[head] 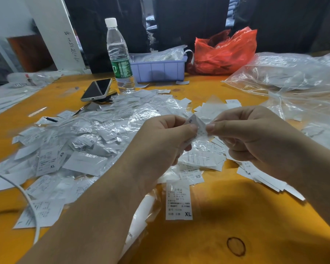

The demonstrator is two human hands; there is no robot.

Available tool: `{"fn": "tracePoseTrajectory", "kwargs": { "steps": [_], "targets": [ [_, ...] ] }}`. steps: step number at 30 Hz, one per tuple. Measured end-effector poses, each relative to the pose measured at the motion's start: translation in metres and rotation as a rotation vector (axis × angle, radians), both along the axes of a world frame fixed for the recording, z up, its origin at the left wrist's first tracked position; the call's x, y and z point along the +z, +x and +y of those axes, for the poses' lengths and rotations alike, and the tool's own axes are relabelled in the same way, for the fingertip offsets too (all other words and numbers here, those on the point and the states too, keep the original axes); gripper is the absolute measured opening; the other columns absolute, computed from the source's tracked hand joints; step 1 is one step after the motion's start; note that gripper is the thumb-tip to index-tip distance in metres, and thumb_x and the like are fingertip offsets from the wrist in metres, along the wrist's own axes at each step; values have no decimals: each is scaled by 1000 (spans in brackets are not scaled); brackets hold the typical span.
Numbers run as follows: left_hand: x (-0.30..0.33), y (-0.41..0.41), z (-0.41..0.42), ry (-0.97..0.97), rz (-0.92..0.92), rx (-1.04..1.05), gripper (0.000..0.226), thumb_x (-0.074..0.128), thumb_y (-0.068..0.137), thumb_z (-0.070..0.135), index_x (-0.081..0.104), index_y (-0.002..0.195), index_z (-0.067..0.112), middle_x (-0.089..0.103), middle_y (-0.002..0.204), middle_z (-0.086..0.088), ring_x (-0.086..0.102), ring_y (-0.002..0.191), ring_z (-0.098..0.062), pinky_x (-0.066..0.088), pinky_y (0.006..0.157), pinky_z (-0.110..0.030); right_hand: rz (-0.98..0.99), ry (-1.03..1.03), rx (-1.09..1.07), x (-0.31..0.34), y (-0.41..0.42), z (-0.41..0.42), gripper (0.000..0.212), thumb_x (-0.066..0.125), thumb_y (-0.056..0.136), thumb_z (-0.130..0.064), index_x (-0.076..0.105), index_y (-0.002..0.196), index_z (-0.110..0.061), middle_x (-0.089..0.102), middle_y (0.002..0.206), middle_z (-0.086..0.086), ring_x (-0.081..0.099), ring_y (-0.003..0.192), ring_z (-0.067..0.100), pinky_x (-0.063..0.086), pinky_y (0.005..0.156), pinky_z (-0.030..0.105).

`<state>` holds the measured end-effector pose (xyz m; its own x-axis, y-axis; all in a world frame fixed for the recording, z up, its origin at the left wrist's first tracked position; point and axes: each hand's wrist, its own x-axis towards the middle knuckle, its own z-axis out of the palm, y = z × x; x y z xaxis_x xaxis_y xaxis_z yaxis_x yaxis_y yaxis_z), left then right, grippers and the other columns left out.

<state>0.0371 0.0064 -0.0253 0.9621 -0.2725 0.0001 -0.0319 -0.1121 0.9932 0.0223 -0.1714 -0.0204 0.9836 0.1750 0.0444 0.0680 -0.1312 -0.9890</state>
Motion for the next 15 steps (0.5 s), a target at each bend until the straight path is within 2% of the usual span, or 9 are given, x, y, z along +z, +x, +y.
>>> {"fn": "tracePoseTrajectory", "kwargs": {
  "steps": [6,9,12,15],
  "targets": [
    [-1,0,1,9,-42,-44,10,63,91,21,68,89,12,53,50,8,40,46,-8,32,45,-20,-11,19,43,1,-2,0,14,72,64,-24,69,65,-10,31,50,3,20,40,11,21,37,21],
    [-1,2,2,-21,26,-44,12,65,89,24,69,87,13,58,55,5,45,49,-10,36,44,-21,-29,29,-5,1,-1,-1,13,72,70,-16,67,68,-4,32,49,3,20,41,11,21,36,20],
    [-1,5,4,-65,83,-18,9,65,86,16,71,87,9,64,64,0,50,51,-12,39,45,-23,-54,69,-64,1,1,-3,18,66,82,-7,67,65,-5,29,51,5,16,46,15,18,39,20],
    [-1,6,5,-92,58,39,9,66,85,7,69,79,13,67,66,0,50,49,-10,39,44,-21,-45,86,-73,2,1,-2,22,64,84,-7,69,63,-7,29,52,6,16,46,15,18,38,21]
  ]
}}
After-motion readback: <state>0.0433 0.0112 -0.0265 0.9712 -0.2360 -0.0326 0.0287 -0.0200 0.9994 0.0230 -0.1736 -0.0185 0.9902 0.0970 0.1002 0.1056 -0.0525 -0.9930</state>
